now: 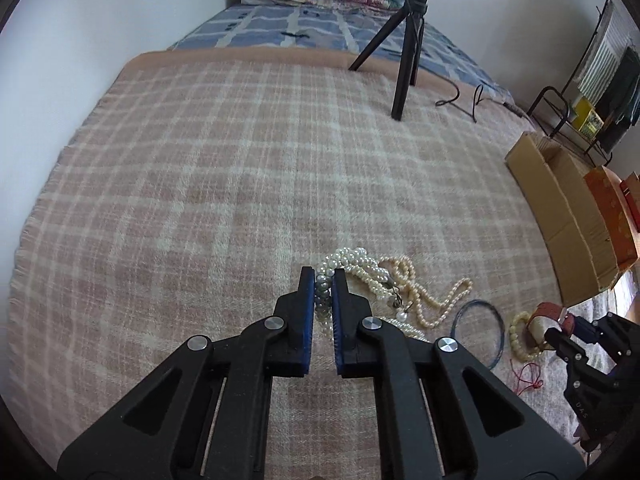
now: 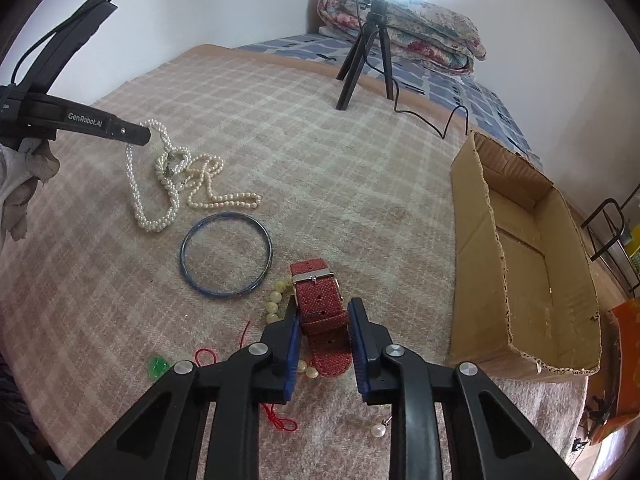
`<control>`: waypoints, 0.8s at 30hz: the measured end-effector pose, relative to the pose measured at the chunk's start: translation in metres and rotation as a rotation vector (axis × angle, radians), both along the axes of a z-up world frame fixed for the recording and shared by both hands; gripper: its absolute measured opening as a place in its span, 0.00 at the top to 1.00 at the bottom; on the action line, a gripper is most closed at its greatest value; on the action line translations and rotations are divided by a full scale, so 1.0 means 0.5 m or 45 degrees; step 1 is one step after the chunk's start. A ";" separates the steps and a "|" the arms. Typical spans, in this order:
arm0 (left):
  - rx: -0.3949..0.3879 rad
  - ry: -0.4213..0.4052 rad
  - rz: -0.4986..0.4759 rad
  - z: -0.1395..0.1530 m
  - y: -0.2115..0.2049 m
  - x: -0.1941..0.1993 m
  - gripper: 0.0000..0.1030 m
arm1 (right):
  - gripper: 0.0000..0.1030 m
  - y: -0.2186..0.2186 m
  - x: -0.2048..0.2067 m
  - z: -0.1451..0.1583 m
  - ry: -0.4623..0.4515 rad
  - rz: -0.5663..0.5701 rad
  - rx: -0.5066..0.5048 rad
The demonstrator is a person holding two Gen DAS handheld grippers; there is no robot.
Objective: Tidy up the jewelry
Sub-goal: 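Carry the necklace into the box with the left tool while the right tool carries the watch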
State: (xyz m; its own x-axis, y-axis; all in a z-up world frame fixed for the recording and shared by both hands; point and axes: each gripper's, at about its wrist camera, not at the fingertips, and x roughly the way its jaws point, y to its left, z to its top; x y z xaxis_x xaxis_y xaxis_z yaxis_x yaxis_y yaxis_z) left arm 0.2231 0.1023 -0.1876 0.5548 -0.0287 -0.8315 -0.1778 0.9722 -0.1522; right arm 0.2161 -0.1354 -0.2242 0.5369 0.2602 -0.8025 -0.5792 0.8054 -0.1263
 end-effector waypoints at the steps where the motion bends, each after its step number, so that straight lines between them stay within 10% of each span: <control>1: 0.006 -0.026 -0.004 0.015 -0.003 -0.004 0.94 | 0.80 -0.001 0.000 0.002 0.003 0.000 0.010; 24: -0.025 -0.374 0.014 0.242 0.002 -0.053 0.95 | 0.81 -0.015 -0.033 0.124 -0.166 0.010 0.177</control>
State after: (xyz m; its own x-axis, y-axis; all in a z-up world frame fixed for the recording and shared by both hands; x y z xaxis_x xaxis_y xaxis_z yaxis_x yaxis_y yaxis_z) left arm 0.1963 0.1031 -0.0667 0.7721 -0.0357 -0.6346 -0.1340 0.9668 -0.2174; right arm 0.1994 -0.1428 -0.1621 0.6312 0.3685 -0.6825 -0.5717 0.8157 -0.0883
